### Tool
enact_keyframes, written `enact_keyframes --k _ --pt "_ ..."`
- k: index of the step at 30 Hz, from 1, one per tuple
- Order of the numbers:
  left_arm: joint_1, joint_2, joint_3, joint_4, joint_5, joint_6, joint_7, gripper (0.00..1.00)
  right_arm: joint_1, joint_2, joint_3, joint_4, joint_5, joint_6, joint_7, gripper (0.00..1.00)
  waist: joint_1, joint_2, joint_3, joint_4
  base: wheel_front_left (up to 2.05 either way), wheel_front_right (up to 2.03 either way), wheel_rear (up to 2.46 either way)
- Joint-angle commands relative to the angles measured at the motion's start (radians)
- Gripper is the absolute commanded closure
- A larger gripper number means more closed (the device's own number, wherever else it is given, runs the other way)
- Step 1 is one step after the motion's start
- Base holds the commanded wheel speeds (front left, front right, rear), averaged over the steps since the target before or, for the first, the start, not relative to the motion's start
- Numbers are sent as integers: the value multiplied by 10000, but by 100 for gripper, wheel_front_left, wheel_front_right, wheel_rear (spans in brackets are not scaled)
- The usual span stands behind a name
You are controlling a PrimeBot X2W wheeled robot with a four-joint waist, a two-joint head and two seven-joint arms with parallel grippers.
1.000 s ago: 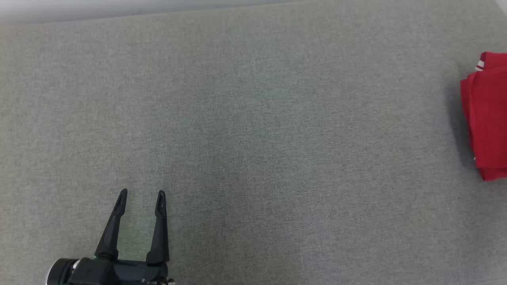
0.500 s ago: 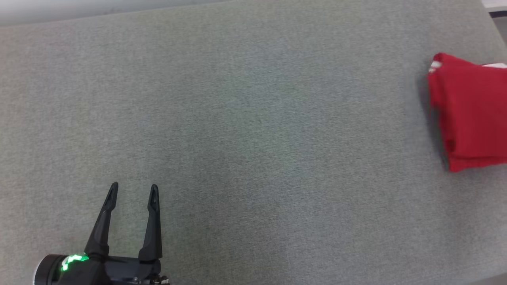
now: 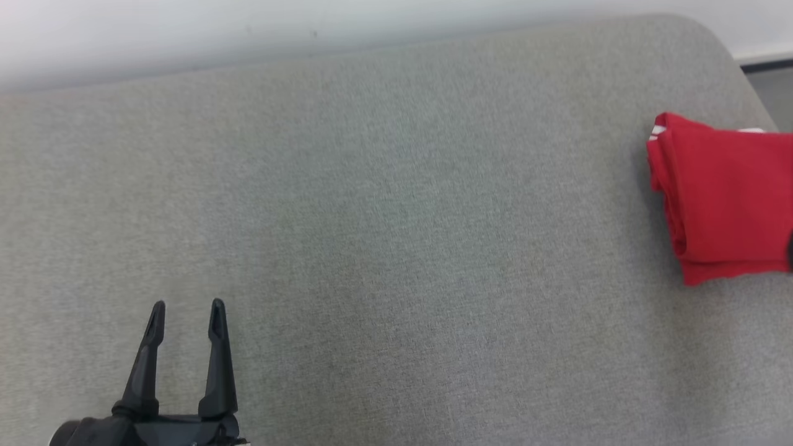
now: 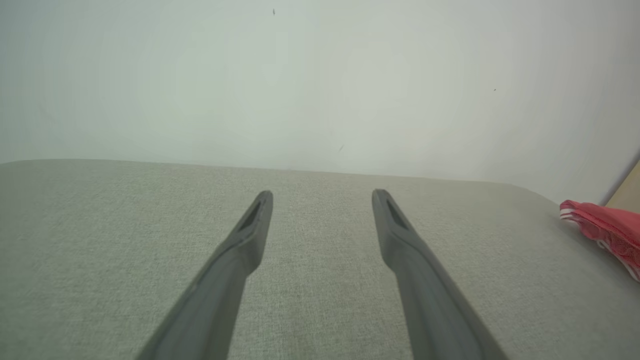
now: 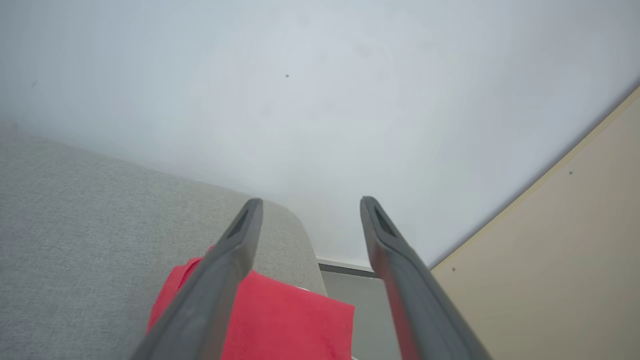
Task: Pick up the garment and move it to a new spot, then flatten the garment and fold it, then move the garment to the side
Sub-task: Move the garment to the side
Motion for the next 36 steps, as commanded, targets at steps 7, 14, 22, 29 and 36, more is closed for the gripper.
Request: enact_keyframes --k 7,14,22,29,36 --pt "467 -14 -51 400 -671 382 -23 0 2177 1021 308 -1177 818 -32 -1233 0 1 0 -1396 555 0 0 0" --pt "740 -14 -96 794 -961 600 -23 0 3715 1957 437 -1610 1394 -32 -1952 0 1 0 -1990 882 0 0 0" --pt "1059 -12 48 1372 -1055 716 -23 0 5052 3362 933 -1308 1375 -32 -2487 0 1 0 -2468 1167 0 0 0" --pt "1224 -11 82 1942 -1017 787 -23 0 5397 3893 1347 -967 1095 -31 -2755 0 1 0 -2620 1442 0 0 0" --pt "1312 -11 280 2231 -1053 785 -23 0 5602 4096 1611 -849 979 -31 -2844 0 1 0 -2698 1714 0 0 0"
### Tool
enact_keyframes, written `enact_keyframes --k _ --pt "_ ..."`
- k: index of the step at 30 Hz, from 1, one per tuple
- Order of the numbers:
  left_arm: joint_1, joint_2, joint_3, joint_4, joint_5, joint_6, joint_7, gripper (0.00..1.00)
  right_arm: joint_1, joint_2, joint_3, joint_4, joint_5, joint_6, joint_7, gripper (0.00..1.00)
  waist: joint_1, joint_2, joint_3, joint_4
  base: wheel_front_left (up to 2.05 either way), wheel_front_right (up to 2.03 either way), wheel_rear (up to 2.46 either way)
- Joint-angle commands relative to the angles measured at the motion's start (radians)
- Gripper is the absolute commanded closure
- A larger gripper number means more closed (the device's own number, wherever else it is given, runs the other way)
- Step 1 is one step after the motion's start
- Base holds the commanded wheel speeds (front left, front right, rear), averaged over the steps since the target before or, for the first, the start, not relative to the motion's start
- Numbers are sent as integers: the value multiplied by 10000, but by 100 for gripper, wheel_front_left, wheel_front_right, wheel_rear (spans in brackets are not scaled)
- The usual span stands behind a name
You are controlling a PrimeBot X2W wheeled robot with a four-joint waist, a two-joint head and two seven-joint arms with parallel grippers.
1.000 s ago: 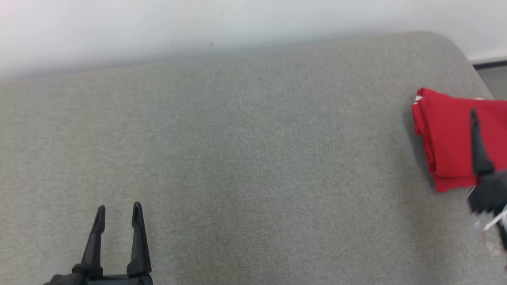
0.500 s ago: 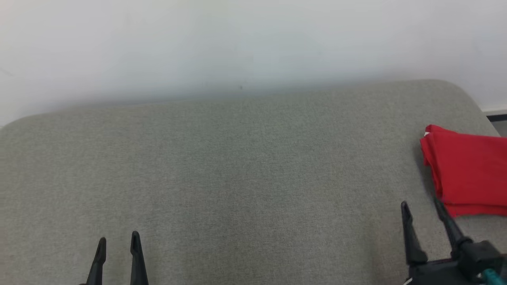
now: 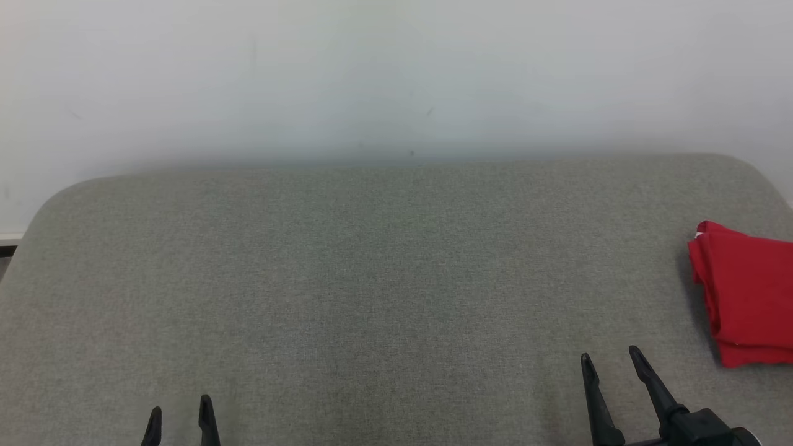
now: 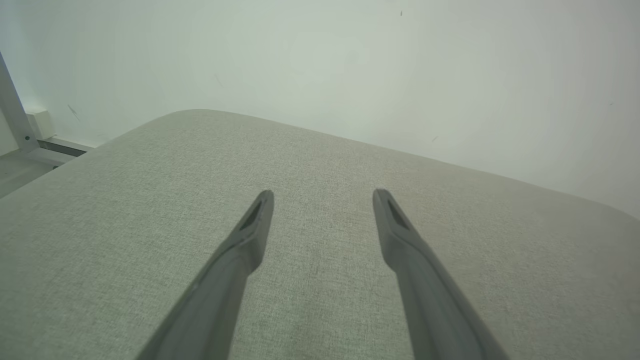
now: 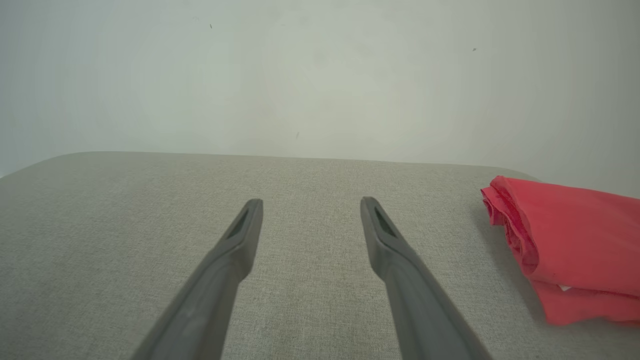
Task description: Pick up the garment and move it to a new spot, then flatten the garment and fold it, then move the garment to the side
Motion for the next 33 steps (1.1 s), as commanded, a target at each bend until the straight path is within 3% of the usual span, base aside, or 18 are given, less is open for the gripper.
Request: enact_keyframes --k 1,33 --pt "115 -10 53 21 -33 8 -23 0 92 47 4 -5 -52 -29 -68 0 0 1 -32 58 0 0 0" --pt "269 -9 114 -73 97 20 -22 0 303 305 -204 -156 -68 -29 -92 0 0 1 -164 96 0 0 0"
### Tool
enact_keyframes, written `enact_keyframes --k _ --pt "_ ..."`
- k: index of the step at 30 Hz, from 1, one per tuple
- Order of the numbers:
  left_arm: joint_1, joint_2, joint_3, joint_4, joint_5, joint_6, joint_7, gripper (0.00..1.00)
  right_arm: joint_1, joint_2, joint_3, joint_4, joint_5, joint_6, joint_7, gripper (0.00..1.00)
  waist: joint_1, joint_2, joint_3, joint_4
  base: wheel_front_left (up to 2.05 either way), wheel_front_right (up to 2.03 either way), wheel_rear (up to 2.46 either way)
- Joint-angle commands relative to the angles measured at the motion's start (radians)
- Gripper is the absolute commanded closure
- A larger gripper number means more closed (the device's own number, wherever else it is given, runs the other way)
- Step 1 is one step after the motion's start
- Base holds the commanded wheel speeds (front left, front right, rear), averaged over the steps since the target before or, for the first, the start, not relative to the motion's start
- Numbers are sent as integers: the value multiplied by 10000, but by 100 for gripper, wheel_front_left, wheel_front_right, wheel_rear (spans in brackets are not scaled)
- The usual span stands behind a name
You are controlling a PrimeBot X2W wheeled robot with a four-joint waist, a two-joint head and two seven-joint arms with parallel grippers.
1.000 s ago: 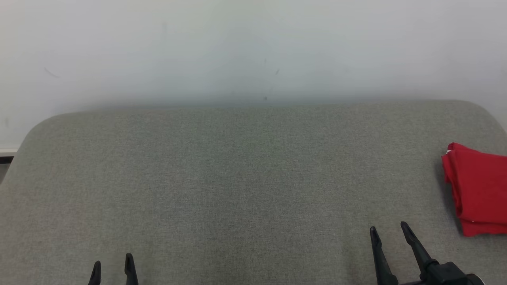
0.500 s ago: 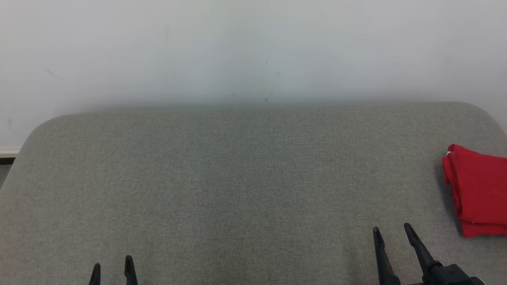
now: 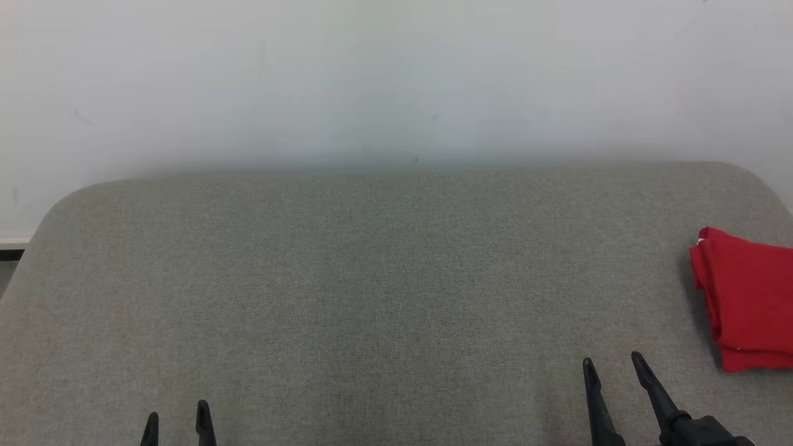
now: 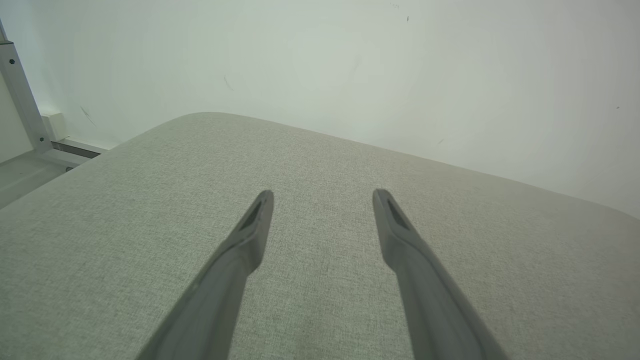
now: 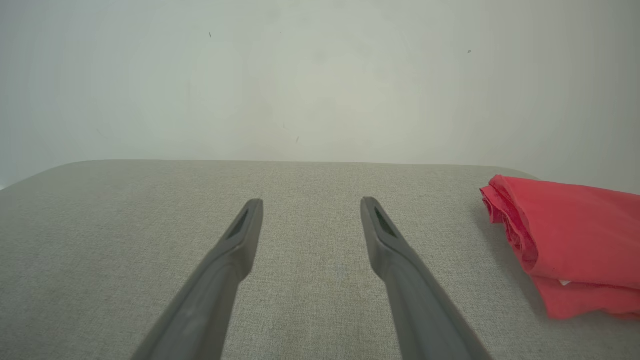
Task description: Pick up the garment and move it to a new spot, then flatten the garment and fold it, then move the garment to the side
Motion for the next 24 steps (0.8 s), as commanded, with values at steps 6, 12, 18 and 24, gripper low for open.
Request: enact_keyframes --k 6,12,18,24 --pt "7 0 -27 -4 7 17 3 100 12 6 -8 16 4 2 4 100 0 0 9 22 0 0 0" --pt "-136 -11 37 329 -675 -26 224 100 28 -4 5 208 829 1 170 100 0 0 19 24 0 0 0" --pt "-382 -10 113 417 -1891 -123 563 100 -191 -84 -60 293 2368 0 472 100 0 0 36 27 0 0 0" --pt "-578 -9 175 488 -2854 -200 833 100 -352 -129 -110 347 3563 -1 700 100 0 0 51 29 0 0 0"
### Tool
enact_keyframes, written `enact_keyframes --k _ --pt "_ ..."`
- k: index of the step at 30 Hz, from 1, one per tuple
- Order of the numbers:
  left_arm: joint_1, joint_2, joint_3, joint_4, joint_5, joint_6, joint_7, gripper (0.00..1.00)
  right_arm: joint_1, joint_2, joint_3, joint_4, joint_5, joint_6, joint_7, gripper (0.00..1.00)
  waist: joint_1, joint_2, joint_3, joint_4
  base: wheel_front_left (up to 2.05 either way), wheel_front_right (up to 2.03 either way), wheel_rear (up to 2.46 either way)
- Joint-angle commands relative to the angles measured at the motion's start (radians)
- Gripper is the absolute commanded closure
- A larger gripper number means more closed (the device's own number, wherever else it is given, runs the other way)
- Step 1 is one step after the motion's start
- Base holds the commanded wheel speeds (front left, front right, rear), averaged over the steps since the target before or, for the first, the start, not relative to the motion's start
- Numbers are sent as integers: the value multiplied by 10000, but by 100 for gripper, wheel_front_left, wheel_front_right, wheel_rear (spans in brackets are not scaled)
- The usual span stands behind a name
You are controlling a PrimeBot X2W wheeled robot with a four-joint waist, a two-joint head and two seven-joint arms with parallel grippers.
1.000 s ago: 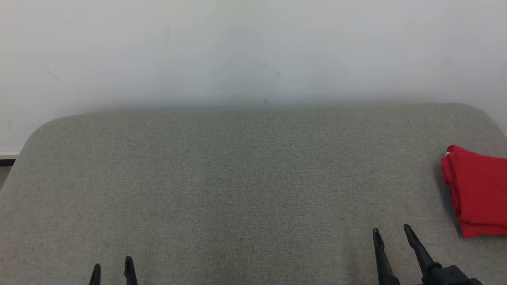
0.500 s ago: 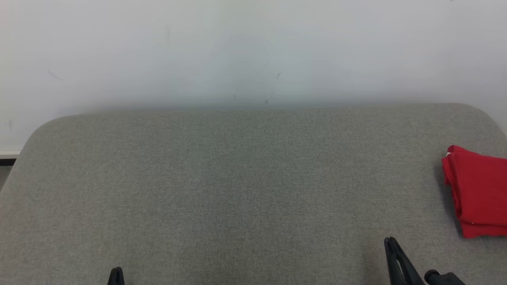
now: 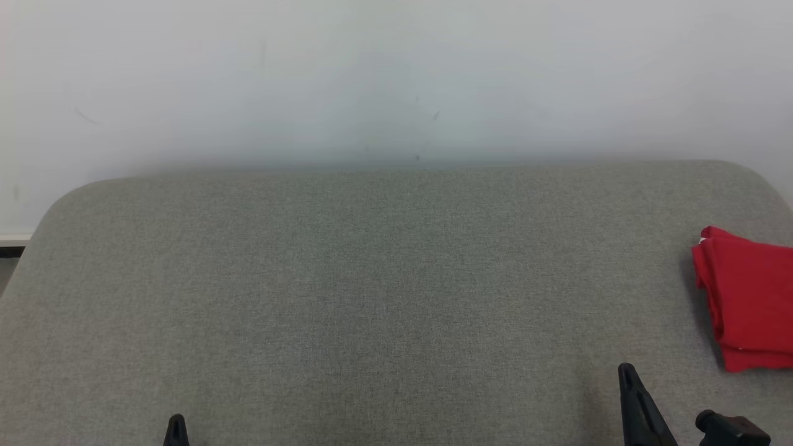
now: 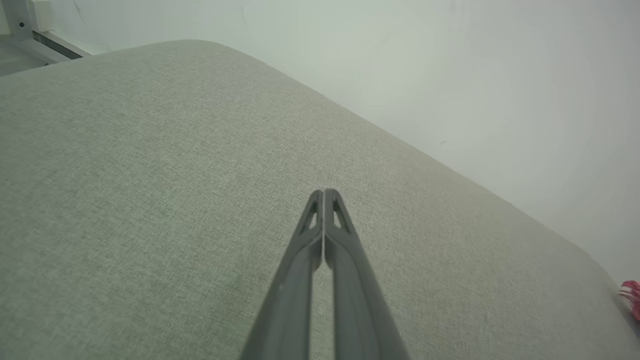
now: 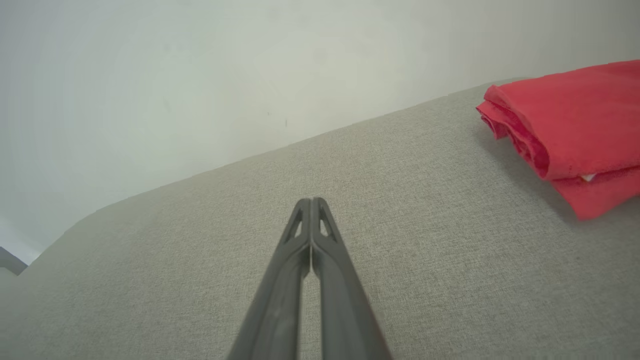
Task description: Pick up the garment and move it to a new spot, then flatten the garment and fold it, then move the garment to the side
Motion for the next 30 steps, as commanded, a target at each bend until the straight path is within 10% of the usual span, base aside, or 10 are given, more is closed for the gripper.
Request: enact_keyframes --k 1,30 --pt "-314 18 64 -96 -456 -75 109 100 -290 -99 -51 -119 566 -3 85 100 -1 0 5 1 0 0 0" --pt "-1090 23 324 215 -4147 -364 1167 100 -858 -193 -324 49 5057 -9 1029 100 -1 0 76 14 0 0 0"
